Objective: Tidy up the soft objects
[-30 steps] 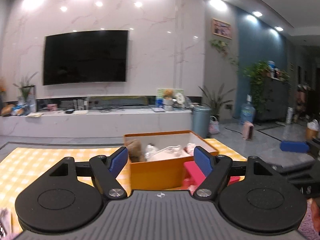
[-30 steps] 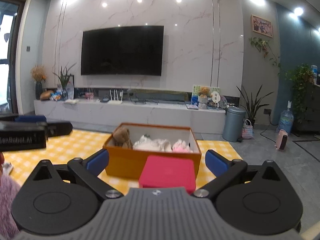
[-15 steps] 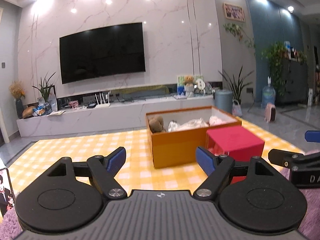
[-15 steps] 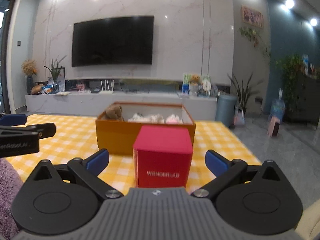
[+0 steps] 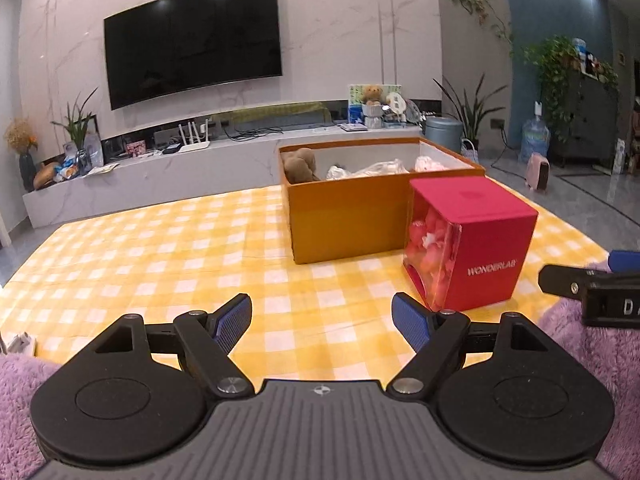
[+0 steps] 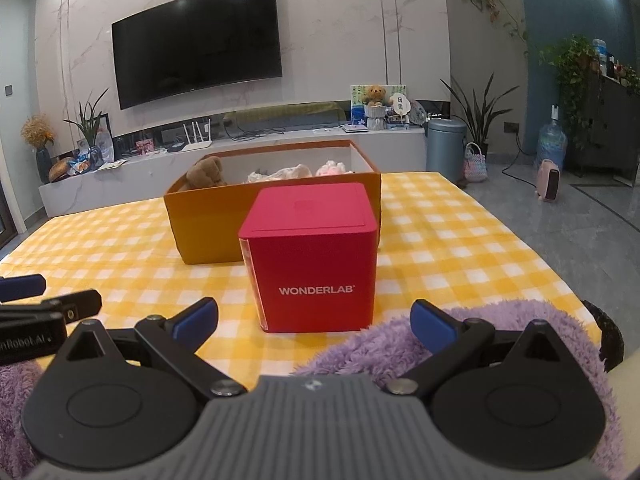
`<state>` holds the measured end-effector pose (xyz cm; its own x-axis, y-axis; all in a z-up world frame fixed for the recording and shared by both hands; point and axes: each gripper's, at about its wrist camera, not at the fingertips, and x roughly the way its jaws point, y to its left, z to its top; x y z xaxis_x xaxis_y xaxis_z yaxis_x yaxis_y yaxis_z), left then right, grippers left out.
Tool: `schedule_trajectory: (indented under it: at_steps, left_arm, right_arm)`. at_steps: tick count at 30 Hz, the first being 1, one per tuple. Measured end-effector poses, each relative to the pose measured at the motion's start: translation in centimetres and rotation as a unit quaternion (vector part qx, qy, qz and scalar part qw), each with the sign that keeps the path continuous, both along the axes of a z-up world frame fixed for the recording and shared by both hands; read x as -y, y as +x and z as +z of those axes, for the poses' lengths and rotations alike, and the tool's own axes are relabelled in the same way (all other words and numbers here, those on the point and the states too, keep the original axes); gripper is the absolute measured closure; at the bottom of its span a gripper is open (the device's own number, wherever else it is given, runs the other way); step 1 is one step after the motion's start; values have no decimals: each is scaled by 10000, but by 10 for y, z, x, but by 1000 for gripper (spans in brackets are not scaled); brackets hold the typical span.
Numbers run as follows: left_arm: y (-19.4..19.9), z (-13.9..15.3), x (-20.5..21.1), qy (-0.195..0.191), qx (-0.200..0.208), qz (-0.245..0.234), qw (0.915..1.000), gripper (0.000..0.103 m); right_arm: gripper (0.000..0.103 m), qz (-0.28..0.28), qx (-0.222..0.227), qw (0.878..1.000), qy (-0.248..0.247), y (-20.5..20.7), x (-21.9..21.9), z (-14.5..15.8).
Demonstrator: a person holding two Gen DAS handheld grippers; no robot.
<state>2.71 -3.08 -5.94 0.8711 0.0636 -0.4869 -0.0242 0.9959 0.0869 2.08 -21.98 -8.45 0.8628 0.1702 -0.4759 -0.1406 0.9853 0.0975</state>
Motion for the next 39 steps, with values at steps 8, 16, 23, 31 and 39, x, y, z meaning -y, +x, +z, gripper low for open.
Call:
schedule_trajectory:
  at_steps: [8, 16, 23, 31, 39]
  left_arm:
    - [-3, 0, 3, 53, -71, -135, 9999, 10]
    - [-2, 2, 0, 28, -54, -108, 9999, 10]
    - [-3, 2, 0, 54, -26, -117, 9999, 10]
    - [-3, 3, 0, 65, -31, -112, 9999, 10]
    - [-3, 3, -1, 69, -27, -116, 9999, 10]
  right_arm:
    - [3, 5, -11, 10000, -18, 0, 0, 0]
    - [3, 2, -15, 10000, -32, 1, 0, 0]
    - [3, -2, -19, 10000, -32, 1, -1, 0]
    - [3, -1, -21, 10000, -16, 0, -1, 1]
    - [3, 0, -22, 10000, -12, -1, -1, 1]
